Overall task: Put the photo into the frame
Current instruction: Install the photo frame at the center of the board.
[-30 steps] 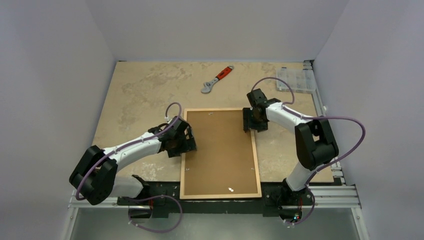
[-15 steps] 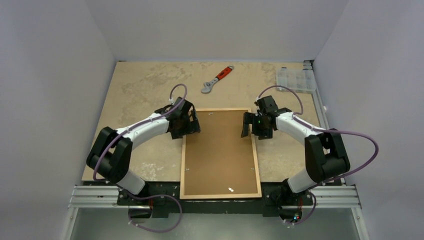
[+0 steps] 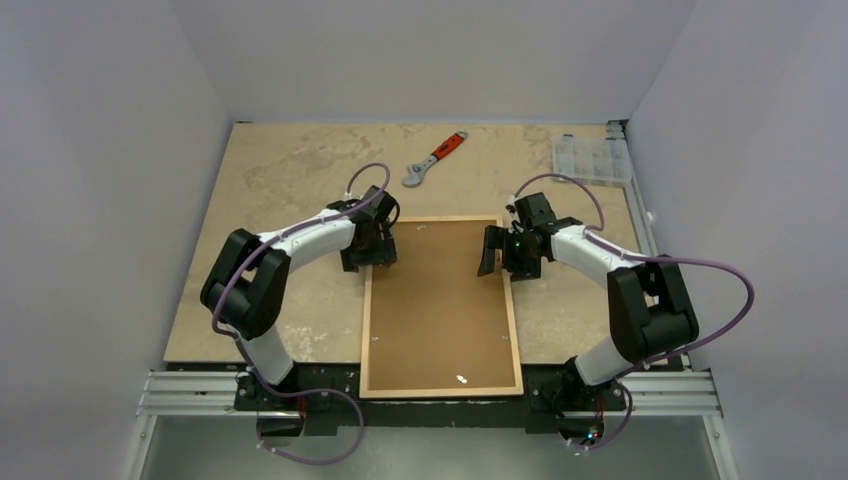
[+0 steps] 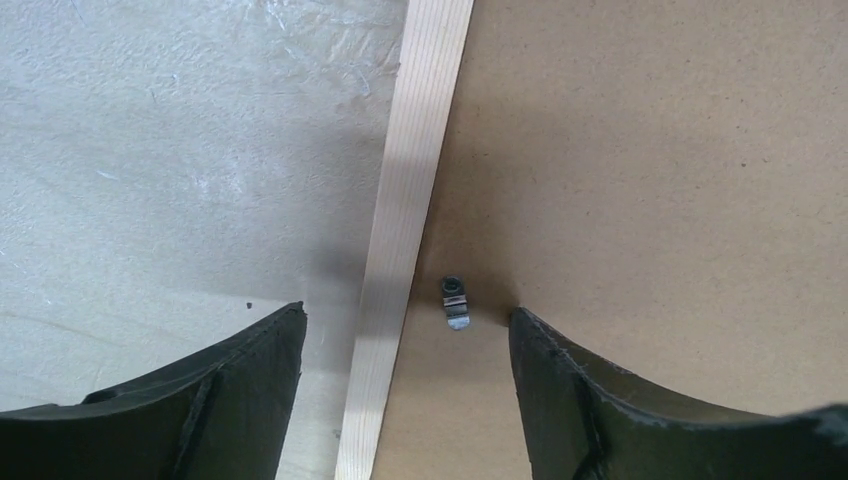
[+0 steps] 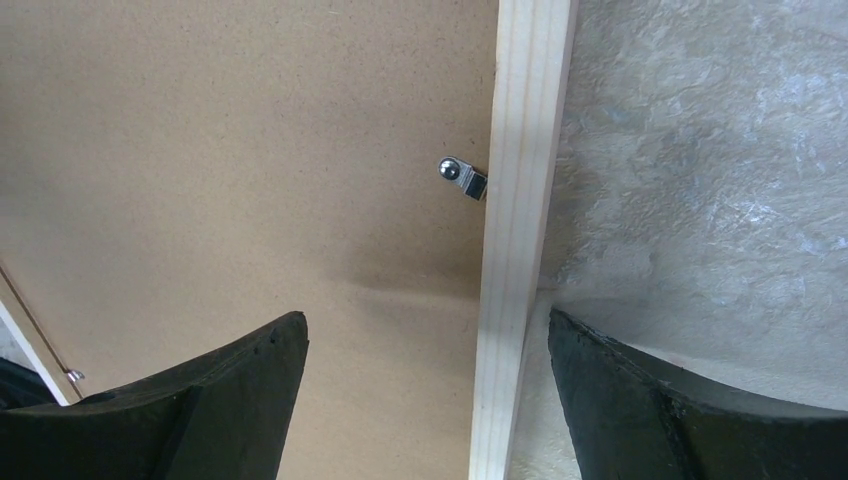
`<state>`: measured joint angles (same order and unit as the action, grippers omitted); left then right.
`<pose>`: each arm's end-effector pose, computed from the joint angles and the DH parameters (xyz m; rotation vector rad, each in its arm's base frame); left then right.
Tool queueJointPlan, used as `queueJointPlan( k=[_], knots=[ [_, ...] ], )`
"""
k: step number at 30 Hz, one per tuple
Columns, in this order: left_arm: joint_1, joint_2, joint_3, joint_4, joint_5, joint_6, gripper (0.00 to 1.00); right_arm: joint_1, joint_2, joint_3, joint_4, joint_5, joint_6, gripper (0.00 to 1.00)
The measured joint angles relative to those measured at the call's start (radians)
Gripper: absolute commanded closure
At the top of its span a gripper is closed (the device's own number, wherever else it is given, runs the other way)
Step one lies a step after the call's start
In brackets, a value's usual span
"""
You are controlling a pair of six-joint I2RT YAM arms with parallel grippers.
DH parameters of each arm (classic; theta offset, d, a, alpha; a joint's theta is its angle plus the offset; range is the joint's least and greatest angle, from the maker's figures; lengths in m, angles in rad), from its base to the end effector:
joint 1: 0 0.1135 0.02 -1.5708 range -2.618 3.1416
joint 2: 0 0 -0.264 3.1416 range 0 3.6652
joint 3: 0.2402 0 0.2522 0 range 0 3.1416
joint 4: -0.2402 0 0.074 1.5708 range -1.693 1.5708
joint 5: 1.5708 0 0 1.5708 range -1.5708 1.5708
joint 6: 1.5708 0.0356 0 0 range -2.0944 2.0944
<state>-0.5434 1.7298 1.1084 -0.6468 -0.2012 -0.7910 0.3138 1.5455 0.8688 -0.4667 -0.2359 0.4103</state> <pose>0.2847 -0.1637 0.1764 -0.3858 2.7540 -0.0419 0.2703 0.0965 0.1719 0.0627 2.7787 0.5215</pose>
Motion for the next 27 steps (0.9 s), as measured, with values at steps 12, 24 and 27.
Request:
queueJointPlan(
  k=[12, 24, 27],
  knots=[
    [0.006, 0.025, 0.031, -0.013, -0.019, 0.009, 0.94, -0.001, 0.004, -0.001, 0.014, -0.018, 0.0, 0.12],
    [0.014, 0.003, 0.012, 0.006, 0.01, 0.053, 0.71, -0.001, -0.002, -0.008, 0.021, -0.022, 0.001, 0.12],
    [0.026, -0.041, -0.039, 0.039, 0.05, 0.039, 0.58, -0.001, -0.01, -0.016, 0.027, -0.022, 0.001, 0.12]
  ],
)
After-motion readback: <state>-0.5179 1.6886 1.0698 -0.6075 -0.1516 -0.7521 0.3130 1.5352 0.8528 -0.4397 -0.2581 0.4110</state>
